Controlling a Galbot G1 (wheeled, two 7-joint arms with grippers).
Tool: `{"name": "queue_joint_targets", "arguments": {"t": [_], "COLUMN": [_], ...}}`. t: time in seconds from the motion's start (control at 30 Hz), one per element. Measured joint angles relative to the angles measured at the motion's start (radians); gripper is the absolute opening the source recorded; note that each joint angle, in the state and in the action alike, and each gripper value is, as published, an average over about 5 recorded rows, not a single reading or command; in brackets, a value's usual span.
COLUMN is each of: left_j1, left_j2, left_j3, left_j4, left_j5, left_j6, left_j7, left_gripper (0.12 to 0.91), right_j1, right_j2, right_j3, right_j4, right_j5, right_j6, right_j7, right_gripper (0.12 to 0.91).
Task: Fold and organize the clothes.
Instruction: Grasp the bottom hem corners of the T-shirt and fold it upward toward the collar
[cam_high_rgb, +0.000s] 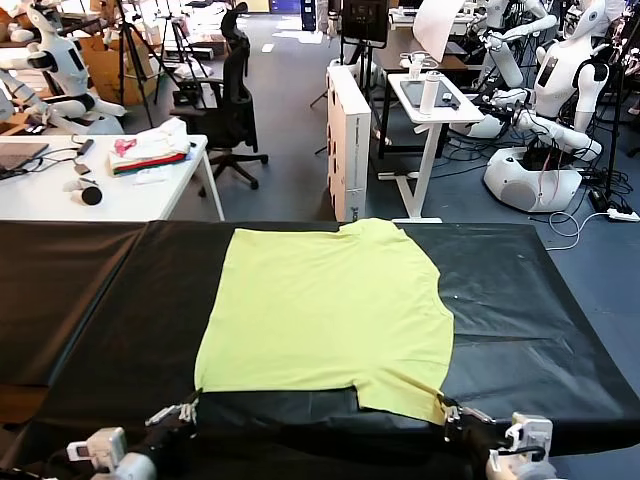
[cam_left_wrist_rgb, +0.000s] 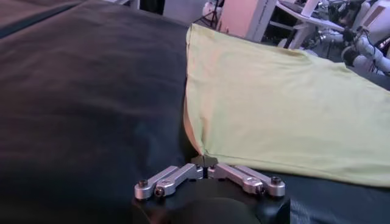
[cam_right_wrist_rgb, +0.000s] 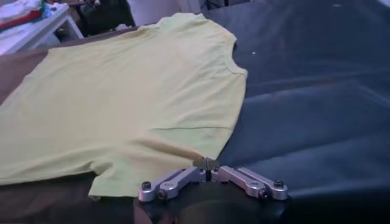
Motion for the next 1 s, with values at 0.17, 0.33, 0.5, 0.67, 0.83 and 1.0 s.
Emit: {"name": "queue_joint_targets", "arguments": {"t": [0.17,0.33,0.5,0.67,0.83,1.0], "left_j1": [0.075,0.109,0.079,0.007,-0.071,-0.155], "left_j2": [0.005,-0.004,-0.03,-0.048,-0.044,-0.036], "left_j3": [-0.045,-0.081,-0.068,-0.045,-0.031,-0.003], "left_j4": [-0.048,-0.079,-0.074,-0.045,-0.016,0.022], "left_j5": [-0.009,-0.027,-0.011,-0.006,-0.007,-0.007], "left_j6": [-0.016,-0.028,-0.031,-0.024,-0.017,-0.007], "left_j7": [0.0,-0.003,-0.005,-0.017,-0.022,-0.022], "left_gripper": [0.147,0.147,0.147,0.147,0.147,0.147], "right_j1": [0.004,0.064,0.157,0.252,0.344,0.43], "right_j2": [0.002,-0.012,-0.033,-0.044,-0.044,-0.044], "right_j3": [0.003,0.012,0.008,-0.005,-0.023,-0.045], "right_j4": [0.001,-0.019,-0.055,-0.098,-0.165,-0.244], "right_j5": [-0.001,-0.01,-0.011,-0.01,-0.01,-0.01], "right_j6": [0.012,0.024,0.024,0.023,0.024,0.026], "right_j7": [-0.014,-0.059,-0.084,-0.09,-0.096,-0.106], "right_gripper": [0.139,0.139,0.139,0.139,0.139,0.139]}}
